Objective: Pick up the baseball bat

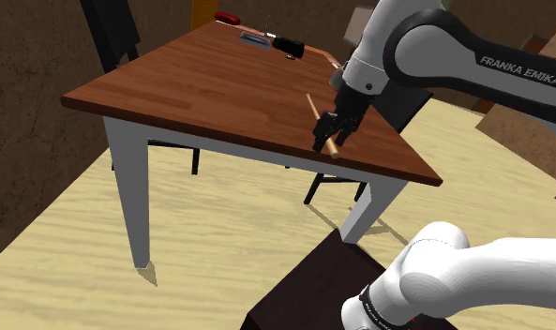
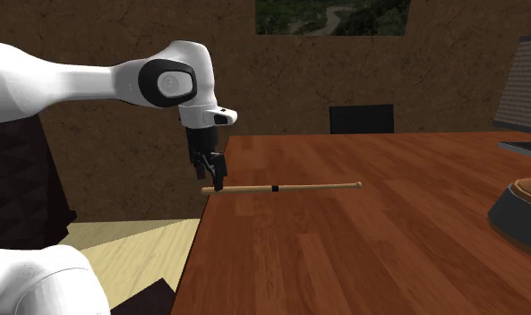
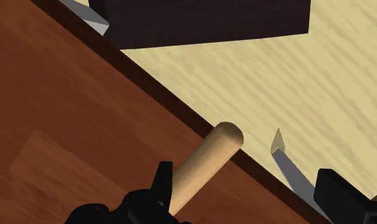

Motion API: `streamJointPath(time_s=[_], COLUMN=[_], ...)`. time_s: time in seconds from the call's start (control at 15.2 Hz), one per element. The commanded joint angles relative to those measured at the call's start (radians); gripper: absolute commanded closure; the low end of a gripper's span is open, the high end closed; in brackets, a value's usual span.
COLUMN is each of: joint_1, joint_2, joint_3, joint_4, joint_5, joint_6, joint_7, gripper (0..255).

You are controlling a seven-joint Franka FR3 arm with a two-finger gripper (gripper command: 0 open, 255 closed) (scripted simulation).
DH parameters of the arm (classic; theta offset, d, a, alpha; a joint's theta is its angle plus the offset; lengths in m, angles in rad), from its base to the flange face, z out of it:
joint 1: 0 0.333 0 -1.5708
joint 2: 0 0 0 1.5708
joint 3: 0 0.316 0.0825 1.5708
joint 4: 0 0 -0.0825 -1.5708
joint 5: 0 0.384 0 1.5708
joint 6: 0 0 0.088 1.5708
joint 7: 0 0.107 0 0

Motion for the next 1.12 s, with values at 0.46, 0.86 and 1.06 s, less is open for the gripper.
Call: streamJointPath(time_s=[0.46,0.86,1.06], joint_1=[-0.136,-0.217,-0.216], joint_2=[0.268,0.436,0.427], joint_3=[-0.005,-0.03,-0.03], joint_4=[0.261,0.455,0.406], joint_5=[-0.037,-0.063,-0.063], joint_6=[-0.054,-0.127,-0.087], joint_7=[0.241,0.408,0.409], gripper=[0,0,0])
